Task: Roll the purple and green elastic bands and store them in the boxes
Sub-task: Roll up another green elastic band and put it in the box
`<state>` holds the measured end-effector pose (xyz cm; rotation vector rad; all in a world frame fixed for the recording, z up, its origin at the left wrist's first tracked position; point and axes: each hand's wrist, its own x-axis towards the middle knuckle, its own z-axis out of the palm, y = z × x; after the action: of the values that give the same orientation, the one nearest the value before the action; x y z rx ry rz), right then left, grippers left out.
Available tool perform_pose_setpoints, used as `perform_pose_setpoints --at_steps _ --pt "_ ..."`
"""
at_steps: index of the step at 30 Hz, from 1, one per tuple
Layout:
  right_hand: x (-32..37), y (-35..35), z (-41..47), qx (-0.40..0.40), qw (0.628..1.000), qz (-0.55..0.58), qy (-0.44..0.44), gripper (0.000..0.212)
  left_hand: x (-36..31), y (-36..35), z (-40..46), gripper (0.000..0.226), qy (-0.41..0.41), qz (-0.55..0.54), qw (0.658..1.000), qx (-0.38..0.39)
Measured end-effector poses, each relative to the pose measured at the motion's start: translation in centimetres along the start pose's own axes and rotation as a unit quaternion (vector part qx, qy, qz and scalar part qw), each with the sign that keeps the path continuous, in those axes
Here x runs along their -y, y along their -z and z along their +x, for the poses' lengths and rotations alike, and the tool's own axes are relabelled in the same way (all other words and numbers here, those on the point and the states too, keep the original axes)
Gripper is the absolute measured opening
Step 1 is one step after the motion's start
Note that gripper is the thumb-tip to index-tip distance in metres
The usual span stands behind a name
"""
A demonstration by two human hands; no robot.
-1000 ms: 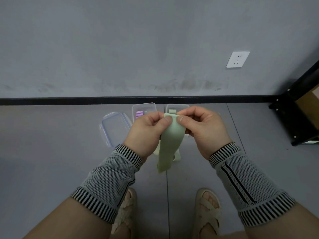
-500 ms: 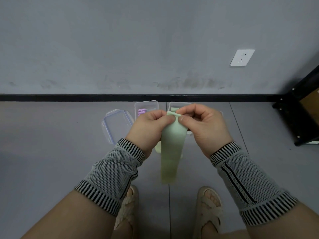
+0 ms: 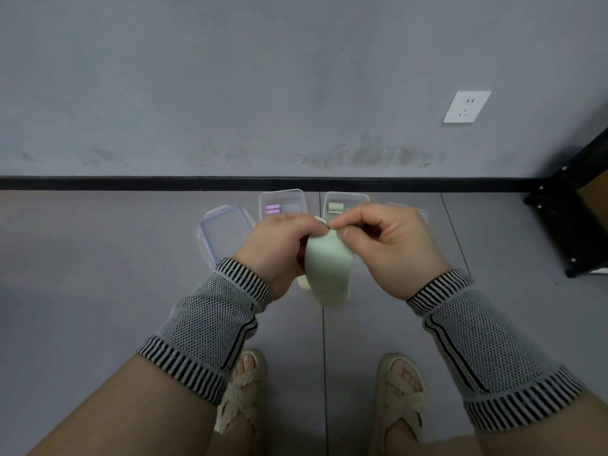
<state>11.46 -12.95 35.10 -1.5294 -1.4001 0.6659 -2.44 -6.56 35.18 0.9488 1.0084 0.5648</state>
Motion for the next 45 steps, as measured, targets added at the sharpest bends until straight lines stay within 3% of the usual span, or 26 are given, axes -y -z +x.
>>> perform_pose_setpoints --at_steps 7,12,16,19,23,27,35,45 --pt "-0.1 -0.1 0.1 0.005 1.0 -0.022 0.001 0.021 -0.1 0.0 -0.1 0.026 0.007 0.002 1.0 0.03" --pt "-0.3 -0.2 0.2 -0.01 0.991 0.116 -0.061 0.028 -0.2 -0.1 -0.3 0.029 0.001 -0.016 1.0 0.018" --pt "-0.3 0.0 0.7 -0.039 0.948 0.281 -0.143 0.018 -0.2 -0.6 -0.4 0.035 -0.055 0.02 0.998 -0.007" --pt "-0.4 -0.1 0.8 -0.059 0.954 0.246 -0.162 0.025 0.0 -0.9 -0.4 0.037 -0.09 0.058 0.994 -0.017" --pt "-0.4 -0.3 0.7 -0.04 0.976 0.159 -0.142 0.031 0.2 -0.8 -0.3 0.021 -0.111 0.093 0.989 -0.034" --pt "-0.3 0.0 0.7 -0.034 0.98 0.133 -0.147 0.02 0.2 -0.9 -0.4 0.026 -0.125 0.111 0.985 -0.045" --pt "-0.5 -0.5 0.9 -0.044 0.973 0.165 -0.152 0.013 0.3 -0.7 -0.1 0.015 -0.118 0.079 0.989 -0.037" --pt "-0.4 -0.4 1.0 -0.017 0.948 0.268 -0.173 0.02 0.0 -0.6 -0.1 0.016 -0.103 0.03 0.994 -0.016"
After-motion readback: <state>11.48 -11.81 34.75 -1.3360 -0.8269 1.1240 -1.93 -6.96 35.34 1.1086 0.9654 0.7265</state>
